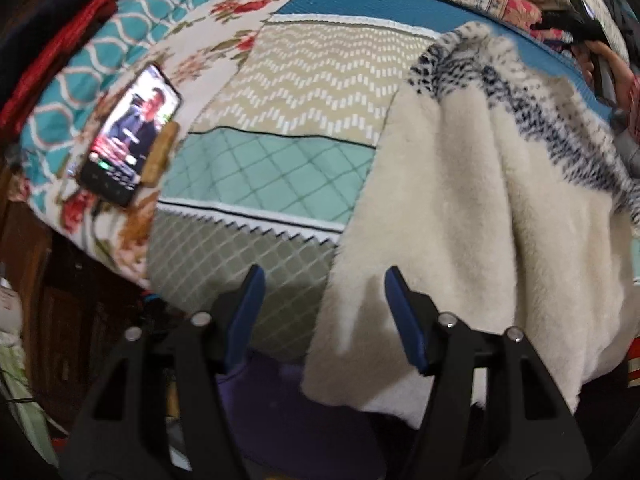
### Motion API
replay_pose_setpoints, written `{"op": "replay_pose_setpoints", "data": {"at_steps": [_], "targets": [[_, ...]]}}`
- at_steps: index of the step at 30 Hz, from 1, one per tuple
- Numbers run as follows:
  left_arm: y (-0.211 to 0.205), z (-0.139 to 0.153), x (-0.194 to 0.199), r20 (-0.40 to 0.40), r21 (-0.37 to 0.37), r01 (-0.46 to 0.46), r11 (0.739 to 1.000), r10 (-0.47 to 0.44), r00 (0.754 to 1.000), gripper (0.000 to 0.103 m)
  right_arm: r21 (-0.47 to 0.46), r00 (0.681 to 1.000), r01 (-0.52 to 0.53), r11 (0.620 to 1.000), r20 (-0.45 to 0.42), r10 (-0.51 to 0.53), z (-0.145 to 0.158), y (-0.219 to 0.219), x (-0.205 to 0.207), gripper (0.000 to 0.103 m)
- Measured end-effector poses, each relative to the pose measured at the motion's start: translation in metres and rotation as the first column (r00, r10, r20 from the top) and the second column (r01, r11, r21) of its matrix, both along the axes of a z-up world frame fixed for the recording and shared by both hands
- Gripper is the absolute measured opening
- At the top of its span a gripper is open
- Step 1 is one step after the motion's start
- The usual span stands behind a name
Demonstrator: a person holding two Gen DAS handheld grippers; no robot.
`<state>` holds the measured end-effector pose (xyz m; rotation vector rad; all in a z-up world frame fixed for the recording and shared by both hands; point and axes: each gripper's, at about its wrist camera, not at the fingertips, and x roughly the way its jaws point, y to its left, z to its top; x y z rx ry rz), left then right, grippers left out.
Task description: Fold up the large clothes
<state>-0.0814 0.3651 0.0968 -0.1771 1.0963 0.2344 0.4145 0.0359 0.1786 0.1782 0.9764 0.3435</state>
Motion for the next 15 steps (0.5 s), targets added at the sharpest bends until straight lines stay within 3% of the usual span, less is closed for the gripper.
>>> {"op": "replay_pose_setpoints", "data": {"at_steps": [1,6,12,15], "targets": [[0.002,-0.002,0.003,0.007,-0.022,0.008,1.000,-0.008,1.000,0.074,-0.003,0.999,-0.049,0.999,0.002,0.049,0.002,-0.006,-0.019,0.053],[-0.006,-0.014,0.014,0.000,-0.084,0.056,0.995,-0.057,0.998,0.074,0.006,0.981,-0.194,0.981,0.009,0.194,-0.011,-0.052,-0.142,0.053],[-0.004,-0.023,0.007,-0.003,-0.139,0.058,0.989,-0.059,0.998,0.080,0.114,0.990,-0.128,0.985,-0.043,0.134,-0.030,-0.133,-0.291,0.049],[0.001,-0.028,0.002,-0.023,-0.125,0.044,0.991,-0.047,0.999,0.080,0.097,0.988,-0.094,0.991,-0.113,0.104,-0.048,-0.152,-0.349,0.048]]}}
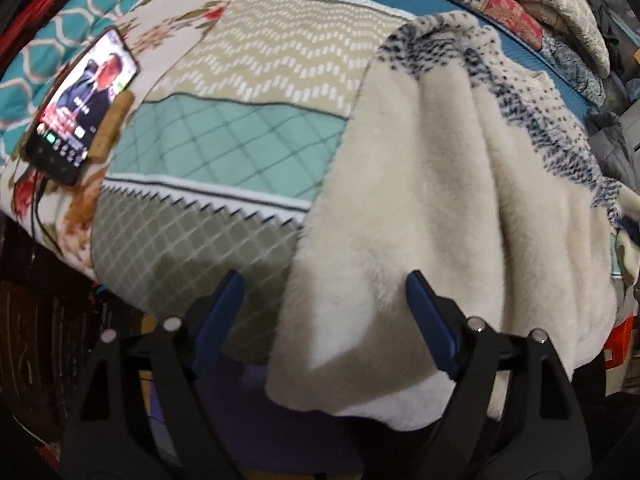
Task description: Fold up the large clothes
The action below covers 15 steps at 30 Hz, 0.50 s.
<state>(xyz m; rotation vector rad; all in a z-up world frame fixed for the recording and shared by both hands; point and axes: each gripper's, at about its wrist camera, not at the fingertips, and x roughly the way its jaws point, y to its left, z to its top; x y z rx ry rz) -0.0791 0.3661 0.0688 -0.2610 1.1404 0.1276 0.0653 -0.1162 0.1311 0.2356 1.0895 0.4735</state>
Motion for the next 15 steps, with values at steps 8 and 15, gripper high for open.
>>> {"op": "replay_pose_setpoints", "data": {"at_steps": [8,15], "targets": [[0.000,-0.008,0.005,-0.035,0.036,0.034,0.999,-0.033,0.999,0.043,0.043,0.988,-0.046,0.998,-0.146,0.052,-0.049,0.024,-0.071,0.051],[0.052,0.077,0.026,0.138,0.273,-0.170,0.947,0.137,0.981,0.004,-0.016,0.999,-0.003,1.000,-0.049,0.002,-0.007,0.008,-0.090,0.086]]}}
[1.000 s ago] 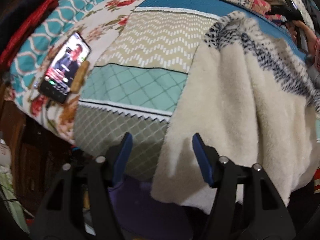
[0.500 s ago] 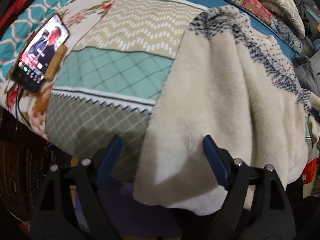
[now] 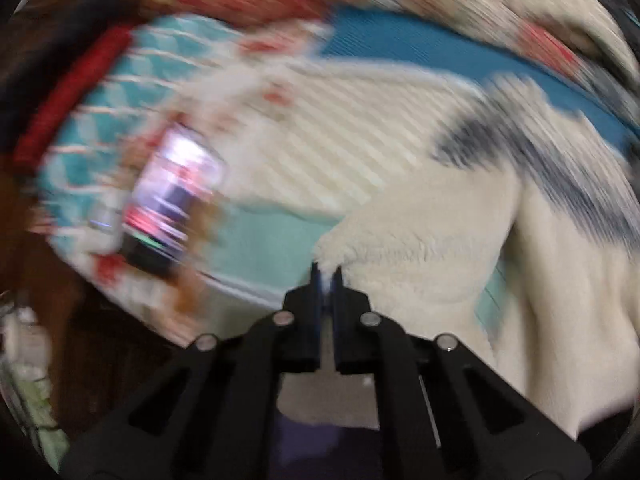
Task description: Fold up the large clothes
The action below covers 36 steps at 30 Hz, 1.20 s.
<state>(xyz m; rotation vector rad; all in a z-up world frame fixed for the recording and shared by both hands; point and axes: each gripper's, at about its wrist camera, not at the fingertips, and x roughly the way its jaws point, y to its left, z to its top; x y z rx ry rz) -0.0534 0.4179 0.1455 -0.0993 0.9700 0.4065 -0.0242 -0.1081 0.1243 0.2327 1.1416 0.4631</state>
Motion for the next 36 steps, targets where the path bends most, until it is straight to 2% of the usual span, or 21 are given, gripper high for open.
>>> {"op": "replay_pose_setpoints", "data": {"at_steps": [2,4,6,7,10,11,13,15,17,18,19,20,22,24,26,27,28,29,31,33,36], "targets": [[0.029,0.016,0.012,0.028,0.103,-0.122,0.987,0.119,0.992,0.004,-0.039,0.998,0.029,0.999,0.057,-0.026,0.021,-0.012,-0.013,0.086],[0.044,0.011,0.031,-0.019,0.215,-0.187,0.958,0.196,0.980,0.009,-0.090,0.994,0.067,0.994,0.088,-0.059,0.032,-0.028,-0.023,0.086],[0.052,-0.003,0.043,-0.088,0.219,-0.173,0.960,0.196,0.977,0.009,-0.138,0.992,0.110,0.984,0.074,-0.100,0.029,-0.041,-0.027,0.086],[0.050,-0.008,0.046,-0.113,0.215,-0.168,0.962,0.195,0.974,0.009,-0.111,0.990,0.135,0.985,0.054,-0.129,0.022,-0.049,-0.029,0.086],[0.028,-0.008,0.034,-0.109,0.160,-0.085,0.983,0.103,0.989,0.010,0.011,0.983,0.182,0.983,-0.004,-0.182,0.008,-0.054,-0.030,0.080],[0.020,-0.007,0.027,-0.102,0.154,-0.049,0.987,0.065,0.993,0.012,0.018,0.982,0.190,0.982,-0.009,-0.189,0.005,-0.057,-0.030,0.077],[-0.005,0.002,0.011,-0.074,0.137,0.036,0.990,-0.026,0.997,0.033,0.011,0.981,0.195,0.981,-0.018,-0.195,0.002,-0.059,-0.028,0.072],[-0.030,0.007,-0.004,-0.035,0.089,0.106,0.990,-0.103,0.994,0.049,0.011,0.977,0.212,0.977,-0.006,-0.212,0.004,-0.069,-0.027,0.061],[-0.062,0.006,-0.017,-0.008,0.006,0.236,0.972,-0.236,0.972,0.057,0.030,0.971,0.238,0.971,0.013,-0.239,0.010,-0.076,-0.024,0.049],[-0.079,0.002,-0.024,0.001,-0.027,0.302,0.953,-0.302,0.953,0.066,0.039,0.969,0.246,0.968,0.017,-0.247,0.010,-0.082,-0.025,0.042],[-0.089,0.000,-0.028,0.004,-0.045,0.339,0.940,-0.340,0.941,0.074,0.048,0.969,0.246,0.968,0.016,-0.247,0.009,-0.083,-0.025,0.041],[-0.106,-0.008,-0.030,0.000,-0.072,0.385,0.920,-0.386,0.923,0.075,0.050,0.972,0.235,0.971,0.011,-0.236,0.008,-0.083,-0.025,0.038],[-0.135,-0.032,-0.026,-0.048,-0.098,0.436,0.895,-0.442,0.896,0.075,0.023,0.982,0.188,0.982,-0.012,-0.188,-0.002,-0.076,-0.024,0.036],[-0.149,-0.053,-0.020,-0.097,-0.108,0.451,0.886,-0.461,0.882,0.074,-0.038,0.989,0.143,0.989,-0.025,-0.144,-0.014,-0.070,-0.026,0.036],[-0.158,-0.073,-0.015,-0.142,-0.138,0.462,0.876,-0.479,0.866,0.051,-0.052,0.992,0.113,0.992,-0.059,-0.116,-0.028,-0.064,-0.028,0.039],[-0.163,-0.081,-0.015,-0.171,-0.161,0.470,0.868,-0.494,0.853,0.017,-0.042,0.991,0.110,0.993,-0.076,-0.113,-0.031,-0.062,-0.029,0.067],[-0.168,-0.084,-0.016,-0.192,-0.178,0.478,0.860,-0.506,0.841,0.006,-0.018,0.989,0.111,0.994,-0.093,-0.112,-0.032,-0.063,-0.028,0.080],[-0.172,-0.082,-0.019,-0.192,-0.161,0.485,0.860,-0.509,0.839,0.006,0.012,0.988,0.123,0.992,-0.094,-0.121,-0.027,-0.066,-0.028,0.083],[-0.171,-0.069,-0.031,-0.173,-0.142,0.506,0.851,-0.525,0.833,0.005,0.025,0.991,0.126,0.992,-0.035,-0.125,-0.003,-0.072,-0.030,0.083],[-0.164,-0.040,-0.053,-0.123,-0.143,0.519,0.843,-0.536,0.835,0.005,0.029,0.994,0.114,0.993,-0.001,-0.114,0.019,-0.077,-0.037,0.084],[-0.153,-0.017,-0.085,-0.105,-0.145,0.508,0.849,-0.524,0.845,0.005,-0.017,0.997,0.078,0.997,0.008,-0.077,0.035,-0.078,-0.046,0.084]]}}
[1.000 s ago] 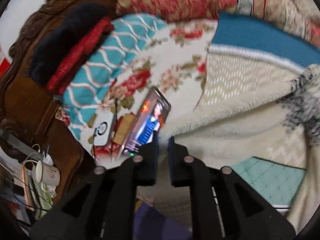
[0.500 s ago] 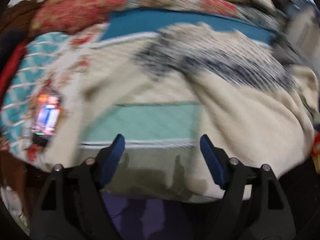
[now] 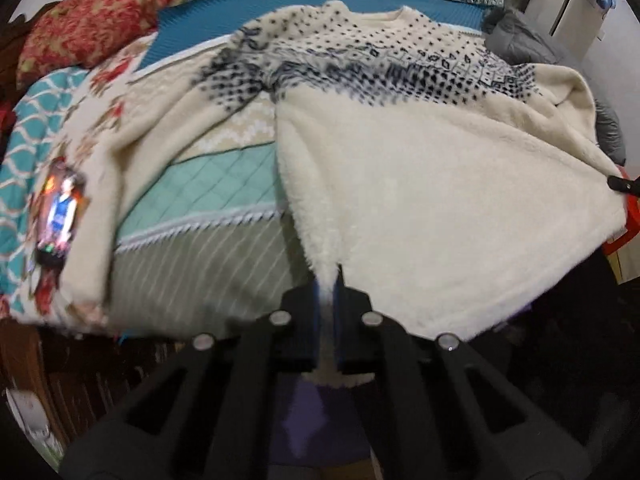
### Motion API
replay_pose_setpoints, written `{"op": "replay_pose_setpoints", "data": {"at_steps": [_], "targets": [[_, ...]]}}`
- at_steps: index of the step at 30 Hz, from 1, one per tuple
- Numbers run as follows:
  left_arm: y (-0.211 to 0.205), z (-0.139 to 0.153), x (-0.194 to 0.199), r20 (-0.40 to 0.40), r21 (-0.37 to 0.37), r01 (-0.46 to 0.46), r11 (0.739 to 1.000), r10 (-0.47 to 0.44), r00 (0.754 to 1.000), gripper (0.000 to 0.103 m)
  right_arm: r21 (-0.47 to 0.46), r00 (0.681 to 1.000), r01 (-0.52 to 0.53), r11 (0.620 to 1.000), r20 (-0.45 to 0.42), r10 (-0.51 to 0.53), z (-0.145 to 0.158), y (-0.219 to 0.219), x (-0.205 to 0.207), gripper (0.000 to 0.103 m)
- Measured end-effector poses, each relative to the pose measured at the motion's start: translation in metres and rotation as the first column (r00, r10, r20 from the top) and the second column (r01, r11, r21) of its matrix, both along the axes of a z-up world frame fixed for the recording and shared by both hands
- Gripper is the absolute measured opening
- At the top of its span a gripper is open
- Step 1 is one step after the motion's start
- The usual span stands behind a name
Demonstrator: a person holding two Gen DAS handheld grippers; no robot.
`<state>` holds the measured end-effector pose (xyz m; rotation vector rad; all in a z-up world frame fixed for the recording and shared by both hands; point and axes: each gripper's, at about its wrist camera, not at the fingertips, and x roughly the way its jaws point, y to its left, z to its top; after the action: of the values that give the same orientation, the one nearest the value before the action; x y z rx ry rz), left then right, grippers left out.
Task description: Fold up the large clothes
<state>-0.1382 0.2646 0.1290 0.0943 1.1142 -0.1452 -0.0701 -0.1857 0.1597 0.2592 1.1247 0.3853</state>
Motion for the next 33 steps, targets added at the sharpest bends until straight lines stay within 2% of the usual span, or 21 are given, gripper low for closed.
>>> {"op": "replay_pose_setpoints", "data": {"at_steps": [2,3,6,7,8,10,13,16,19,21,24,27,29,30,31,33], "targets": [[0.001,-0.004,-0.016,-0.037,-0.013,-0.004,1.000,0.004,0.999,0.005,-0.033,0.998,-0.018,0.999,-0.063,0.015,-0.015,0.002,-0.001,0.084],[-0.004,-0.011,-0.021,-0.062,-0.013,0.001,1.000,-0.002,0.998,0.005,-0.063,0.993,-0.022,0.998,-0.114,0.014,-0.031,0.004,-0.001,0.084],[-0.006,-0.048,-0.022,-0.139,0.014,-0.027,1.000,0.029,0.990,0.006,-0.098,0.975,0.019,0.995,-0.219,-0.041,-0.082,-0.003,0.004,0.083],[-0.004,-0.061,-0.017,-0.174,0.014,-0.059,0.998,0.060,0.983,0.007,-0.082,0.969,0.052,0.995,-0.238,-0.070,-0.094,-0.006,0.006,0.083],[-0.001,-0.067,-0.012,-0.193,0.013,-0.079,0.997,0.080,0.978,0.008,-0.025,0.965,0.098,0.995,-0.241,-0.101,-0.102,-0.011,0.008,0.083],[0.009,-0.066,-0.005,-0.209,-0.008,-0.116,0.993,0.112,0.971,0.010,0.069,0.956,0.159,0.985,-0.259,-0.136,-0.101,-0.023,0.009,0.079],[0.028,-0.032,-0.004,-0.134,-0.059,-0.114,0.992,0.105,0.985,0.012,0.153,0.969,0.170,0.973,-0.207,-0.137,-0.079,-0.043,0.003,0.073],[0.048,-0.002,-0.005,-0.050,-0.070,-0.148,0.987,0.144,0.988,0.012,0.186,0.966,0.246,0.951,-0.129,-0.224,-0.054,-0.075,-0.003,0.063],[0.060,0.015,0.011,-0.005,-0.123,-0.199,0.972,0.200,0.980,0.013,0.140,0.928,0.372,0.918,-0.029,-0.371,-0.037,-0.113,-0.002,0.051],[0.047,0.011,0.024,-0.008,-0.129,-0.202,0.971,0.203,0.979,0.013,0.129,0.903,0.426,0.895,0.003,-0.430,-0.037,-0.128,0.005,0.042],[0.008,0.003,0.047,-0.017,-0.145,-0.158,0.977,0.158,0.987,0.013,0.158,0.871,0.483,0.861,0.011,-0.491,-0.046,-0.136,0.032,0.040],[-0.034,-0.007,0.076,-0.010,-0.142,-0.069,0.988,0.068,0.998,0.013,0.279,0.851,0.511,0.813,-0.031,-0.524,-0.063,-0.146,0.059,0.040],[-0.058,-0.013,0.093,-0.015,-0.141,-0.022,0.990,0.020,1.000,0.013,0.309,0.855,0.509,0.803,-0.076,-0.513,-0.073,-0.148,0.079,0.042],[-0.069,-0.018,0.102,-0.026,-0.133,-0.003,0.991,-0.001,1.000,0.013,0.297,0.860,0.507,0.809,-0.111,-0.498,-0.077,-0.148,0.090,0.070],[-0.075,-0.022,0.108,-0.035,-0.123,0.006,0.992,-0.011,0.999,0.013,0.300,0.865,0.500,0.813,-0.117,-0.489,-0.072,-0.150,0.097,0.083],[-0.087,-0.029,0.119,-0.046,-0.100,0.019,0.995,-0.023,0.999,0.013,0.357,0.880,0.452,0.818,-0.027,-0.474,-0.033,-0.151,0.103,0.083]]}}
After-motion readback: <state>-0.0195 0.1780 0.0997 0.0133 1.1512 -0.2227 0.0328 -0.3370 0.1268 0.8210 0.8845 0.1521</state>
